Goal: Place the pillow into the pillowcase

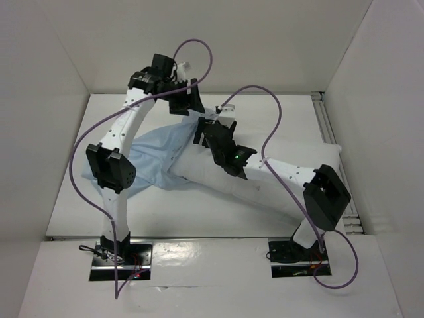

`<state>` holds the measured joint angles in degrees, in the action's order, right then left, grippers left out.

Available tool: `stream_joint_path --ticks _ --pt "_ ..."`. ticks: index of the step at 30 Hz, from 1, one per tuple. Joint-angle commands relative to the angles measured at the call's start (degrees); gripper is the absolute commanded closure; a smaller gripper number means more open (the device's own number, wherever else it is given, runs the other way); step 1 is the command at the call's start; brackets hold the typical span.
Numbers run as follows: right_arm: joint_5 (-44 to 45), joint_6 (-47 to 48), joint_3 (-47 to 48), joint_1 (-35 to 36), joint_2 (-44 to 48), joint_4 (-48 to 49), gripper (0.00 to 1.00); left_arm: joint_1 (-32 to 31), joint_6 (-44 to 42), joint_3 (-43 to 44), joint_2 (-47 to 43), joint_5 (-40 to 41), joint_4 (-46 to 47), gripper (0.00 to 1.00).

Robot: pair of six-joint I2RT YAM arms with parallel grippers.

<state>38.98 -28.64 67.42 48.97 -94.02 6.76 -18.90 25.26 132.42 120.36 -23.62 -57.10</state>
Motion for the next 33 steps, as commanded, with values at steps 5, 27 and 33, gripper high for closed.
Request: stream_joint_path --ticks 5,27,33 --pt "-9.8 3.0 0.8 -0.3 9.4 -6.6 0.06 9.0 0.3 -9.3 -17.3 4.8 0.3 0.42" --pt "-20.4 13.4 3.2 1.4 15.2 -35.4 0.00 -1.6 16.8 -72.3 -50.3 22.3 22.8 0.28" --pt "-19.1 14.7 -0.5 4.0 13.0 -32.2 0.00 -1.6 15.7 -72.4 -45.5 23.8 24.3 0.57"
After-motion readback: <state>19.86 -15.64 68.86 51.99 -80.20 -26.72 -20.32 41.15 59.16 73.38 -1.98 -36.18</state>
